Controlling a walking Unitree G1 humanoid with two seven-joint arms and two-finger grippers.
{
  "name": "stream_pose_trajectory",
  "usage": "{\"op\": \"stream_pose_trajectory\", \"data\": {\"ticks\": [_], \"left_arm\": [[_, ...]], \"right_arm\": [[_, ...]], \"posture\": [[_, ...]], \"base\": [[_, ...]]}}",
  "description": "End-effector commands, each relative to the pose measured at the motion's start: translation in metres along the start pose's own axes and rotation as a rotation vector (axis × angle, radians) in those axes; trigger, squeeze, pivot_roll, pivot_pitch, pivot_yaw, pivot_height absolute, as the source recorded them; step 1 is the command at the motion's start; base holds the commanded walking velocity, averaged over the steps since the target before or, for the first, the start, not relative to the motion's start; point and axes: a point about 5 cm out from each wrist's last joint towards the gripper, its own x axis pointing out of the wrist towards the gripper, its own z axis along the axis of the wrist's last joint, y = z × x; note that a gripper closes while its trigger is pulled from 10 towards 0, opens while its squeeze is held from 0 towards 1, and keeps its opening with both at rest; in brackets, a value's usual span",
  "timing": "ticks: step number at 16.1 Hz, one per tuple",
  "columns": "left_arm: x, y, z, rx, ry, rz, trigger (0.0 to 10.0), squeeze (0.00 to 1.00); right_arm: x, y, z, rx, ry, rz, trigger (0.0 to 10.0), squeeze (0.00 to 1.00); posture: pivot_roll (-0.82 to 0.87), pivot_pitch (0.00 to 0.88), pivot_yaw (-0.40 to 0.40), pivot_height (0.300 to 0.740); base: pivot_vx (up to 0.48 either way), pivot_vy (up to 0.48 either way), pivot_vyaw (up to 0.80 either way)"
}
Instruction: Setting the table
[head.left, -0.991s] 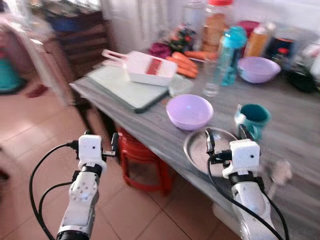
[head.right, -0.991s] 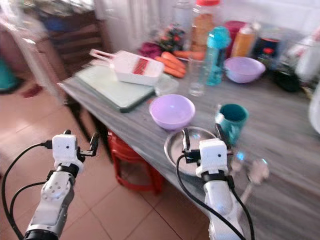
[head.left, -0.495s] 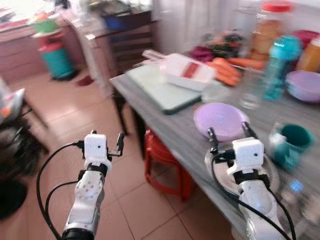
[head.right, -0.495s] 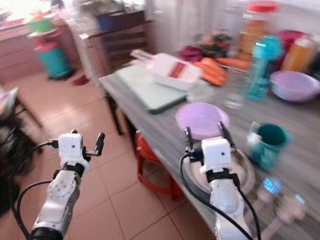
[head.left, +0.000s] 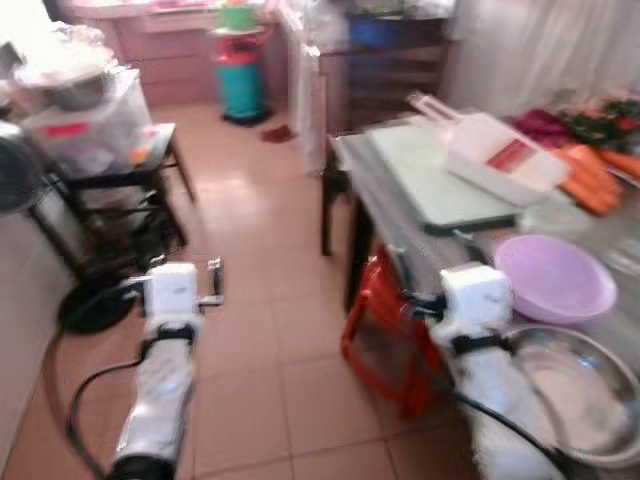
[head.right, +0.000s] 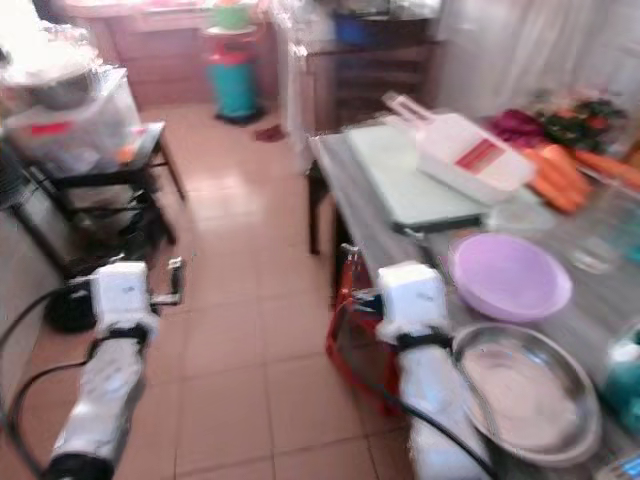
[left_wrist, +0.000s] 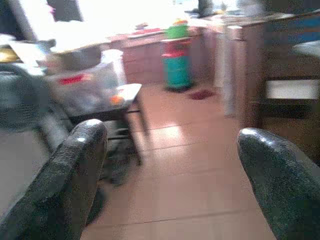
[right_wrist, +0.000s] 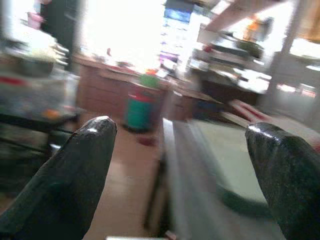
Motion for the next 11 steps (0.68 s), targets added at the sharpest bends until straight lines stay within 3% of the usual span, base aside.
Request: {"op": "stream_pose_trajectory", "data": {"ticks": [1,6,11], "left_arm": [[0.0006,-0.0025,0.0013,0.005,-0.007,0.012,10.0,0.0],[0.0014,-0.0058,-0.0007,-0.006,0.003,0.01,10.0,0.0],[0.0036,-0.0066,-0.0003,-0.003,0.004,0.002,10.0,0.0]], "right_arm": [[-0.0002,-0.0071,0.0012,-0.007,-0.002,-0.009,10.0,0.0],[0.0033,-0.0093,0.0024,0.006,-0.009,-0.014,10.0,0.0],[0.0041,-0.0082,0.0026,0.014,-0.012,-0.018,10.0,0.0]], "posture": [[0.03,0.0,0.027,0.74],[0.02,0.0,0.023,0.74],[0.03,0.0,0.034,0.74]], "base": [[0.0,0.0,0.42],[0.0,0.0,0.0],[0.0,0.268,0.0]]}}
